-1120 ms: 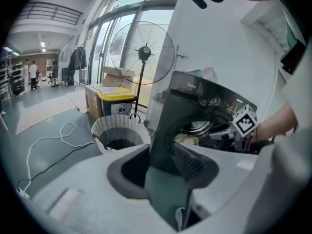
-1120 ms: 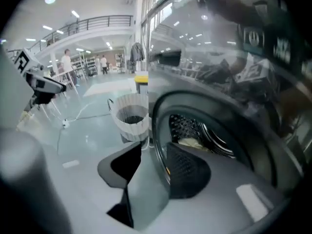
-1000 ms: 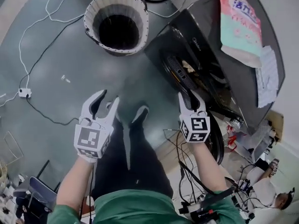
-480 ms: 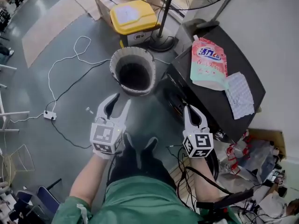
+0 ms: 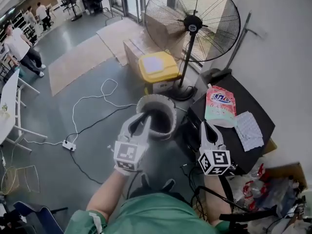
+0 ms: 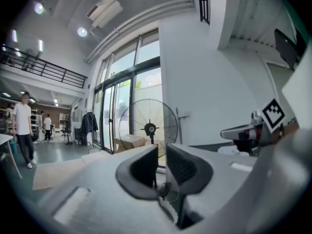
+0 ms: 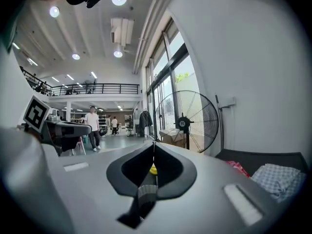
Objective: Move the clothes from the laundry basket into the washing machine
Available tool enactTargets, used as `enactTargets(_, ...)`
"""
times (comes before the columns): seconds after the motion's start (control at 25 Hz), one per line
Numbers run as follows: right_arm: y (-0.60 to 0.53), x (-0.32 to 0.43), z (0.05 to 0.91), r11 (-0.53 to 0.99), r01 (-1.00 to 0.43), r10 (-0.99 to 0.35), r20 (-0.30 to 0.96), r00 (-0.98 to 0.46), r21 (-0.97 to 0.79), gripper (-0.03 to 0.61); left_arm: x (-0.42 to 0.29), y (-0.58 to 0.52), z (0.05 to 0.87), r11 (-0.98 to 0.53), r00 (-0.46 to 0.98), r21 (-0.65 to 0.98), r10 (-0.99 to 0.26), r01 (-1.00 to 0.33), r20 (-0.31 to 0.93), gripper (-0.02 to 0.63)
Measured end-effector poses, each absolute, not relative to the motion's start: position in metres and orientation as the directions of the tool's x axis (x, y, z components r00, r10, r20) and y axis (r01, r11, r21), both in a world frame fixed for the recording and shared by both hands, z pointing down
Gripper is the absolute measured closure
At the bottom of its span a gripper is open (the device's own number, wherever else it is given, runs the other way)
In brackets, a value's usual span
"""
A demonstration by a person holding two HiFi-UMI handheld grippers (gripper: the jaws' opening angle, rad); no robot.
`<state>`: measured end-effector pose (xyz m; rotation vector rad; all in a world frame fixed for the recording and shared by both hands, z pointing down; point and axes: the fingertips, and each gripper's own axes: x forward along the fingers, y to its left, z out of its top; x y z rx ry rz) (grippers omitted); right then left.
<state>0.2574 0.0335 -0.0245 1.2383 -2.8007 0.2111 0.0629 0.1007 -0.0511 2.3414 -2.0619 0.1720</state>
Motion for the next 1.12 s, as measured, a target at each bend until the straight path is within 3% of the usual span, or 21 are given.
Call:
enactTargets(0.48,0.059,0.206,-0.096,0.702,-0.711,-0.711,-0.005,-0.703,-0.035,0.578,0.024,0.128,-0.120,-0.078,0.082,-0.075,-0.996,-0.994,-0.047,0.571)
enactTargets(1.12,0.076,0.155,-0.115,0.715,-0.698,-0.698,-0.023,-0.716,0.030,0.578,-0.024,0.141,-0.133,-0.067,0.072,-0.060,-0.994,-0.996,-0.082,0.569)
